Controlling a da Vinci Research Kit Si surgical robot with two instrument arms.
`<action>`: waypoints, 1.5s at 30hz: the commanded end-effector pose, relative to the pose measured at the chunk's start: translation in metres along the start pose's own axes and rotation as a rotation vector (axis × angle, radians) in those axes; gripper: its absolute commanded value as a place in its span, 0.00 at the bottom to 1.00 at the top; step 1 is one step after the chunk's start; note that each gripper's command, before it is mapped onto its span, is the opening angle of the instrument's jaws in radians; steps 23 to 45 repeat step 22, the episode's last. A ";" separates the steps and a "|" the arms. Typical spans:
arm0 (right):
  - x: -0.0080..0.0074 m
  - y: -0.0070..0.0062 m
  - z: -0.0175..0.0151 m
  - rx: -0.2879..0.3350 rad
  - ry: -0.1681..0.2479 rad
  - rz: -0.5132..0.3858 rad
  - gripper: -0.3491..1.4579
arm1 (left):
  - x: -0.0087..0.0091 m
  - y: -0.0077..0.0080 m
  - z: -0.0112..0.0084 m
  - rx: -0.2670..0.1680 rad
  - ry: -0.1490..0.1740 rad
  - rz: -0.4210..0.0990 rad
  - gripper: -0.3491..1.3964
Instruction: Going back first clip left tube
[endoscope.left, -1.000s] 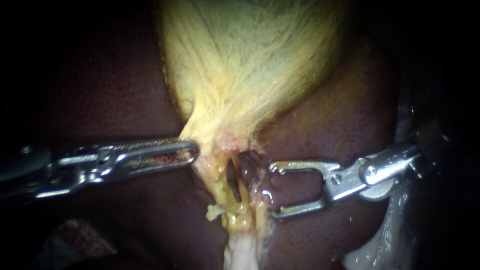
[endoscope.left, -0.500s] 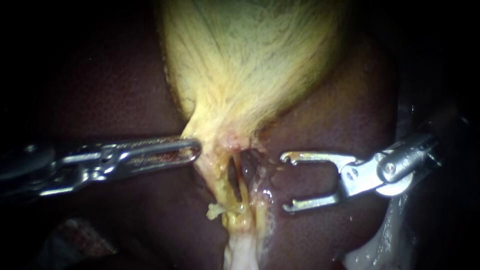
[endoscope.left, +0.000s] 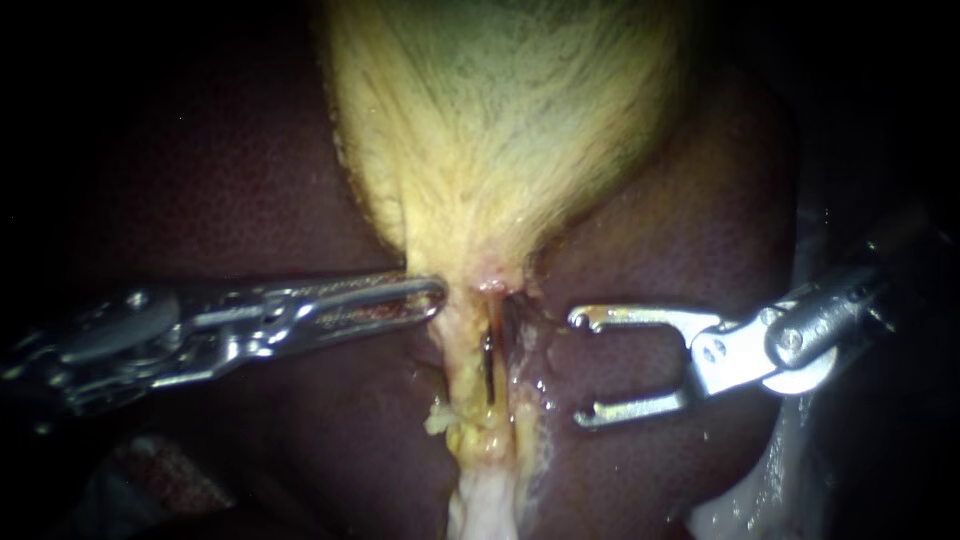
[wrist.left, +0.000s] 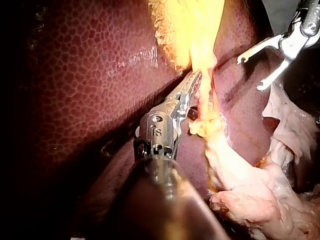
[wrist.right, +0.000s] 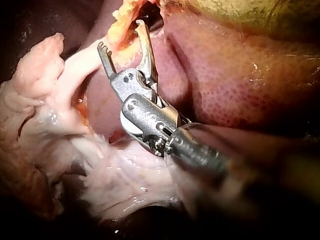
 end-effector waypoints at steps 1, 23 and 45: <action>0.0000 0.0000 0.0000 0.000 0.000 -0.001 0.52 | 0.0000 0.0002 0.0001 0.001 0.001 0.000 0.17; 0.0010 0.0002 -0.0014 -0.013 0.001 -0.009 0.52 | 0.0001 0.0006 0.0005 0.000 0.004 0.001 0.17; 0.0010 0.0002 -0.0014 -0.013 0.001 -0.009 0.52 | 0.0001 0.0006 0.0005 0.000 0.004 0.001 0.17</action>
